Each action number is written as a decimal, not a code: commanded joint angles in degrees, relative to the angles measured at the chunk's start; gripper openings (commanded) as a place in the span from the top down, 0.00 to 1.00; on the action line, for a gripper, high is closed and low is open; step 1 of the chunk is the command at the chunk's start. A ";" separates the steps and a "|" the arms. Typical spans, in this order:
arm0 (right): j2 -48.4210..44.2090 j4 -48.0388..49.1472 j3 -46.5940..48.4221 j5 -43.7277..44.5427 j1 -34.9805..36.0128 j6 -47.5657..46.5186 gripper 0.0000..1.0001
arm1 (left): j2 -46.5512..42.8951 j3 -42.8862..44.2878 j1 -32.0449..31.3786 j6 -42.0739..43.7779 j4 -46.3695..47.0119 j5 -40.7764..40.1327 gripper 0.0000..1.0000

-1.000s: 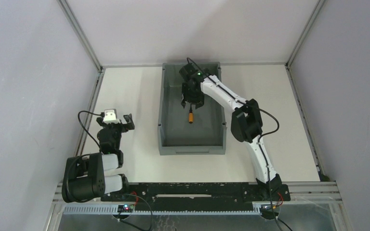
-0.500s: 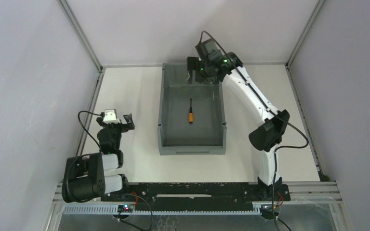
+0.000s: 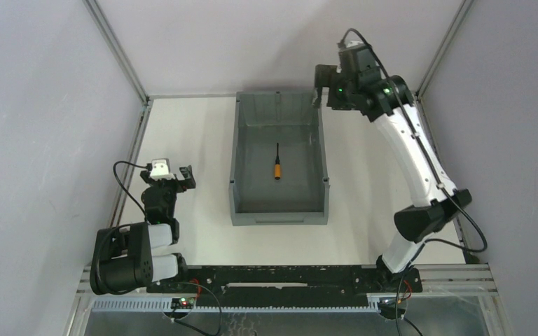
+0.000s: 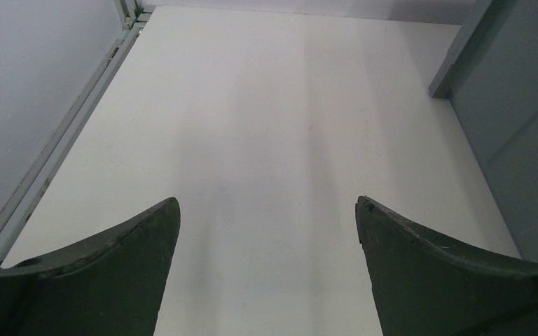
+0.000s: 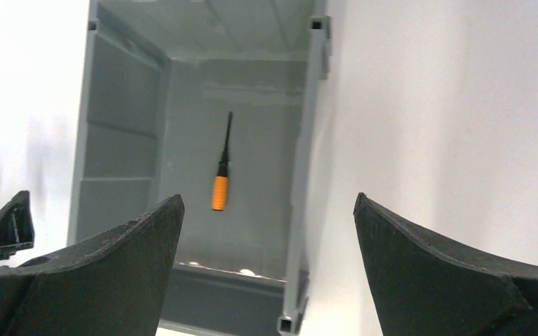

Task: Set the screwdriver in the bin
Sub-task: Reset both arms

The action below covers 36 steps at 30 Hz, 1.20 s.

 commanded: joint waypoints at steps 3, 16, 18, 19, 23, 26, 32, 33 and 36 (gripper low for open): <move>-11.21 4.76 -9.83 2.43 -5.81 -4.41 0.00 | -0.79 2.38 -0.32 -0.41 1.14 -0.17 0.00; -32.96 12.56 -36.51 1.74 -16.89 -7.82 0.00 | -0.80 2.40 -0.29 -0.41 1.19 -0.15 0.00; -36.88 13.95 -40.77 1.70 -17.91 -8.02 0.00 | -0.82 2.37 -0.33 -0.40 1.15 -0.17 0.00; -38.34 14.42 -43.00 1.67 -18.18 -7.92 0.00 | -0.79 2.37 -0.38 -0.35 1.18 -0.20 0.00; -43.83 15.85 -51.38 2.13 -18.86 -7.23 0.00 | -0.80 2.37 -0.33 -0.41 1.19 -0.17 0.00; -47.12 17.25 -56.23 2.76 -18.86 -6.06 0.00 | -0.80 2.43 -0.33 -0.38 1.18 -0.22 0.00; -52.09 17.65 -63.18 3.94 -18.86 -2.97 0.00 | -0.83 2.39 -0.34 -0.37 1.19 -0.17 0.00; -52.99 17.72 -64.09 3.95 -18.84 -2.57 0.00 | -0.84 2.39 -0.34 -0.41 1.19 -0.20 0.00; -56.01 17.82 -66.24 4.48 -18.86 -1.13 0.00 | -0.85 2.38 -0.29 -0.40 1.15 -0.17 0.00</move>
